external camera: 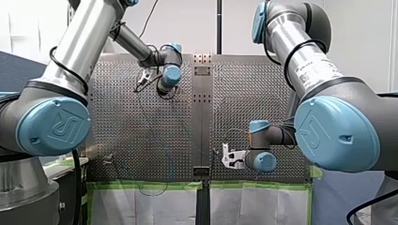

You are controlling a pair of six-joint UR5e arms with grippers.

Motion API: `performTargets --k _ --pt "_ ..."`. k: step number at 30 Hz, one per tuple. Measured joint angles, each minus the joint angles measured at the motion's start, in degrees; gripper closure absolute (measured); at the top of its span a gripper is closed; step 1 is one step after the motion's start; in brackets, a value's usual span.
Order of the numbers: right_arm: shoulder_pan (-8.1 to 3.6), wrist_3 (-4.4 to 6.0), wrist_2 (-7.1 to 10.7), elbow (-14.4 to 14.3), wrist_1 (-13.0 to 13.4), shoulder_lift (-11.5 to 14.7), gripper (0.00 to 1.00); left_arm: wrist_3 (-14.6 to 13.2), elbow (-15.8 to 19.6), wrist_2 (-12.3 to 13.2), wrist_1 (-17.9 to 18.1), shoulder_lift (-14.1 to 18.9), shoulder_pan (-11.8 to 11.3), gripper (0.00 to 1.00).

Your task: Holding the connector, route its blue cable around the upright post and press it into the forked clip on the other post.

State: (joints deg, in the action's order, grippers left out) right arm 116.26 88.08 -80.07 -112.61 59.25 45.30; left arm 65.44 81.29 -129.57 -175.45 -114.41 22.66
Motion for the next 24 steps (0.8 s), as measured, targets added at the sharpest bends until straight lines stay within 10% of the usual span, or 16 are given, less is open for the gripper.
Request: performTargets --k 24 --pt "0.02 0.00 0.06 0.0 0.0 0.0 1.00 0.6 2.2 -1.4 5.8 -10.1 6.4 0.02"
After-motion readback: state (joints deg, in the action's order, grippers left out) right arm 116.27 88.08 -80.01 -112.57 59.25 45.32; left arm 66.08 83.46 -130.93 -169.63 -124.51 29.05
